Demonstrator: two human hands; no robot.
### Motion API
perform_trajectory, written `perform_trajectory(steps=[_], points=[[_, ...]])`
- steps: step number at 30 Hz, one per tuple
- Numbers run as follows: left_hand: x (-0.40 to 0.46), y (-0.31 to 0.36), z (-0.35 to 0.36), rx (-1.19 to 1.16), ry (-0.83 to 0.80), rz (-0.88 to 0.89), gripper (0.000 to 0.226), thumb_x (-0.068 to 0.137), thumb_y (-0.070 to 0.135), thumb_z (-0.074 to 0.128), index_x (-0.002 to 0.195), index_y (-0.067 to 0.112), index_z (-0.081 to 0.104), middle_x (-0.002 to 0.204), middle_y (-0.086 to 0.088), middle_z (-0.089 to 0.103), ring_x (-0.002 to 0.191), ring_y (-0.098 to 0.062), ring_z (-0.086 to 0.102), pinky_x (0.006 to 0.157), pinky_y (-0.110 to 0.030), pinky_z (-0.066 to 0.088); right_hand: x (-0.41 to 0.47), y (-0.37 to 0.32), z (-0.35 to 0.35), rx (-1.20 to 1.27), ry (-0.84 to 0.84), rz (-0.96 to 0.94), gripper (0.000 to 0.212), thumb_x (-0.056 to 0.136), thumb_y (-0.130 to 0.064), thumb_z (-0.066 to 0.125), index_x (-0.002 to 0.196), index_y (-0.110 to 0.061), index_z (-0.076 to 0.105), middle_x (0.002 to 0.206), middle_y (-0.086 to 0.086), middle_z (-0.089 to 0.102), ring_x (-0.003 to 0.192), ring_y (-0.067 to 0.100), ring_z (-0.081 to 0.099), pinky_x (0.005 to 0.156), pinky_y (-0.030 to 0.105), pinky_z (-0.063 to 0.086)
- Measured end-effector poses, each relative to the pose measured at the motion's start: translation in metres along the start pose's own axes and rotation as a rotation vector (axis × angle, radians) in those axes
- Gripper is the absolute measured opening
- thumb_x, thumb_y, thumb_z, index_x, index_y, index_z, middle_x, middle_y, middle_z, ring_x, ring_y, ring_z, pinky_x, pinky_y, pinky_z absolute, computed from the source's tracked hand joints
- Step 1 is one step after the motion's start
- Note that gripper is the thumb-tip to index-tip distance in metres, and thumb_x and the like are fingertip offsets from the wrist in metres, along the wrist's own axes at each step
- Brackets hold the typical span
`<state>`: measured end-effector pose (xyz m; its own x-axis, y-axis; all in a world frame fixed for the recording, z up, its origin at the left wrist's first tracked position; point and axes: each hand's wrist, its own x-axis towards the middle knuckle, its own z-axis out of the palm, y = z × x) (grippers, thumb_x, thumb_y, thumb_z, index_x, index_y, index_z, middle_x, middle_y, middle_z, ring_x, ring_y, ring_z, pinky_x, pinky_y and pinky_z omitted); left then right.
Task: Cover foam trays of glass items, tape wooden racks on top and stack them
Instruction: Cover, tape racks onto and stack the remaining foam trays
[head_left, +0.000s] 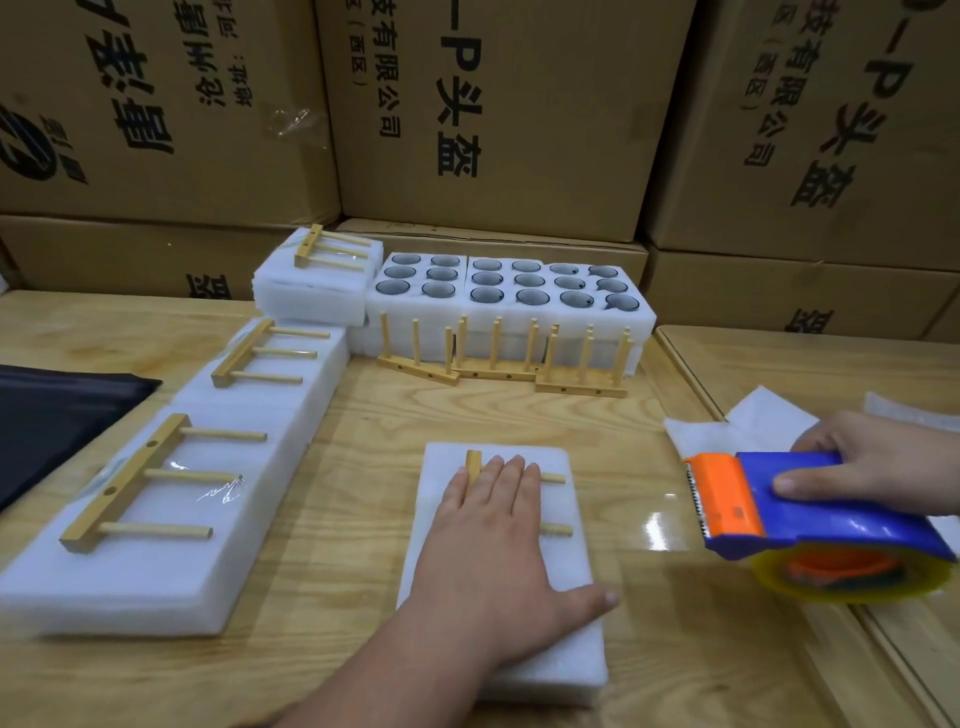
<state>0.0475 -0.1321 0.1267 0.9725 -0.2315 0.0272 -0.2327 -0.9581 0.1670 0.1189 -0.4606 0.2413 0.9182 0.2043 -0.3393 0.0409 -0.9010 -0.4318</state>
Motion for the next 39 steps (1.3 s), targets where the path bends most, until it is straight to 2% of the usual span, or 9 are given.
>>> perform_trajectory(steps=[7,12,19,22,27,31,34,37,39], points=[[0.0,0.0,0.004,0.063,0.006,0.012,0.126,0.064,0.099,0.007,0.161,0.02,-0.011,0.168,0.004,-0.02,0.152,-0.013,-0.024,0.122,-0.044,-0.018,0.004,-0.039,0.004,-0.325,-0.04,0.112,0.087,0.041,-0.102,0.054,0.072,-0.023,0.071,0.066,-0.011,0.072,0.059,0.006,0.067,0.059,0.028,0.049],[-0.002,0.001,0.004,0.085,0.021,0.027,0.117,0.069,0.096,0.007,0.161,0.027,-0.012,0.167,0.002,-0.022,0.153,-0.016,-0.024,0.123,-0.047,-0.016,0.013,-0.078,0.009,-0.587,-0.056,0.154,0.083,0.051,-0.098,0.053,0.082,-0.023,0.068,0.074,-0.003,0.07,0.068,0.013,0.066,0.058,0.029,0.046],[-0.003,0.001,0.004,0.079,0.024,0.082,0.089,0.074,0.094,0.009,0.153,0.057,-0.009,0.167,-0.004,-0.021,0.153,-0.022,-0.023,0.121,-0.051,-0.015,0.025,-0.121,0.032,-0.822,-0.067,0.185,0.063,0.073,-0.084,0.053,0.077,-0.021,0.059,0.074,-0.003,0.061,0.063,0.016,0.057,0.056,0.03,0.04],[-0.002,0.001,0.006,0.083,0.025,0.078,0.09,0.074,0.094,0.008,0.154,0.055,-0.004,0.167,-0.005,-0.021,0.153,-0.023,-0.023,0.12,-0.052,-0.016,0.032,-0.138,0.047,-0.943,-0.071,0.164,0.048,0.089,-0.066,0.042,0.076,-0.021,0.053,0.082,-0.004,0.058,0.068,0.016,0.053,0.058,0.032,0.035],[-0.001,0.002,0.005,0.071,0.023,0.072,0.094,0.073,0.093,0.009,0.156,0.049,0.001,0.168,-0.006,-0.019,0.154,-0.024,-0.021,0.12,-0.053,-0.015,0.042,-0.169,0.073,-1.091,-0.085,0.118,0.03,0.094,-0.045,0.039,0.077,-0.023,0.051,0.086,-0.002,0.058,0.072,0.02,0.054,0.059,0.034,0.036],[-0.002,0.003,0.004,0.1,0.012,0.058,0.103,0.074,0.092,0.009,0.16,0.036,-0.005,0.168,-0.006,-0.018,0.154,-0.024,-0.021,0.12,-0.053,-0.014,0.058,-0.188,0.103,-1.197,-0.149,0.127,0.022,0.091,-0.038,0.047,0.091,-0.021,0.062,0.092,-0.001,0.063,0.082,0.023,0.062,0.07,0.036,0.049],[-0.001,0.004,0.003,0.146,-0.004,0.057,0.111,0.074,0.09,0.004,0.161,0.023,-0.01,0.169,-0.006,-0.016,0.154,-0.024,-0.02,0.121,-0.053,-0.013,0.074,-0.198,0.115,-1.174,-0.193,0.198,0.023,0.091,-0.04,0.062,0.082,-0.02,0.054,0.101,-0.001,0.061,0.095,0.027,0.062,0.072,0.04,0.048],[-0.001,0.005,0.002,0.143,-0.014,0.059,0.108,0.076,0.087,0.003,0.161,0.021,-0.01,0.169,-0.008,-0.014,0.155,-0.026,-0.018,0.121,-0.054,-0.013,0.087,-0.197,0.129,-1.164,-0.228,0.171,0.015,0.097,-0.031,0.059,0.108,-0.022,0.065,0.125,-0.002,0.063,0.115,0.026,0.061,0.08,0.045,0.046],[-0.001,0.005,0.002,0.145,-0.019,0.053,0.107,0.08,0.086,0.009,0.162,0.02,-0.006,0.169,-0.009,-0.014,0.155,-0.026,-0.018,0.12,-0.055,-0.013,0.079,-0.19,0.134,-1.159,-0.147,0.124,0.025,0.1,-0.023,0.051,0.12,-0.022,0.065,0.124,-0.002,0.063,0.114,0.027,0.062,0.081,0.045,0.046]])
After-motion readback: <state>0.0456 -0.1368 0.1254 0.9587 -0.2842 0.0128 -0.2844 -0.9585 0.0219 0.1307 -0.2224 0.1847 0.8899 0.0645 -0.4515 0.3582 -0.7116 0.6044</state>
